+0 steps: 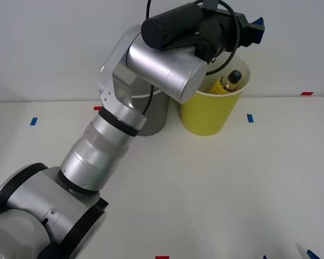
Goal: Put cans in the gray bin and PET bottles in the light green bin.
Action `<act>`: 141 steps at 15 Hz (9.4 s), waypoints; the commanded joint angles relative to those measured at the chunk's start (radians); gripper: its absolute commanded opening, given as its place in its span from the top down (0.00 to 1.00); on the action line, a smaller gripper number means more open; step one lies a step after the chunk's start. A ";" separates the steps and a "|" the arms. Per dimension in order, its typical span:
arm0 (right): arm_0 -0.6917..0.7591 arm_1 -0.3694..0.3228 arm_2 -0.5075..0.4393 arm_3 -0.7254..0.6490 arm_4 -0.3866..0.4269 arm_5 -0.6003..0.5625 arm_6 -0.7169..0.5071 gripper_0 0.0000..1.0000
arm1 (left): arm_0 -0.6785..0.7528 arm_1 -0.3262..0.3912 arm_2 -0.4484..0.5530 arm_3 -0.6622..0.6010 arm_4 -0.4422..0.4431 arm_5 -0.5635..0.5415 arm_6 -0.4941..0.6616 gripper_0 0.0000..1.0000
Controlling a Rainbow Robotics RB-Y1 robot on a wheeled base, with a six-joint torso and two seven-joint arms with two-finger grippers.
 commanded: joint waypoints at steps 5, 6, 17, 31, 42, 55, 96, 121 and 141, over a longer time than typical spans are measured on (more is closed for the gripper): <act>0.000 0.000 0.000 0.000 0.000 0.000 0.000 0.00 | 0.103 0.174 0.005 -0.297 0.121 0.109 -0.031 0.00; 0.000 0.000 0.000 0.000 0.000 0.000 0.000 0.00 | 0.160 0.192 0.010 -0.364 0.093 0.109 -0.038 0.00; 0.000 0.000 0.000 0.000 0.000 0.000 0.000 0.00 | 0.823 0.412 0.093 -0.732 0.027 -0.218 -0.070 0.00; 0.000 0.000 0.000 0.000 0.000 0.000 0.000 0.00 | 1.370 0.415 0.129 -0.899 -0.014 -0.349 -0.131 0.00; 0.000 0.000 0.000 0.000 0.000 0.000 0.000 0.00 | 1.662 0.338 0.028 -0.640 -0.195 -0.826 -0.065 0.00; 0.000 0.000 0.000 0.000 0.000 0.000 0.000 0.00 | 1.846 0.347 0.054 -0.508 -0.398 -1.027 0.125 0.00; 0.000 0.000 0.000 0.000 0.000 0.000 0.000 0.00 | 1.950 0.226 0.091 -0.439 -0.418 -1.109 0.053 0.00; 0.000 0.000 0.000 0.000 0.000 0.000 0.000 0.00 | 1.950 0.226 0.091 -0.439 -0.418 -1.109 0.053 0.00; 0.000 0.000 0.000 0.000 0.000 0.000 0.000 0.00 | 1.950 0.226 0.091 -0.439 -0.418 -1.109 0.053 0.00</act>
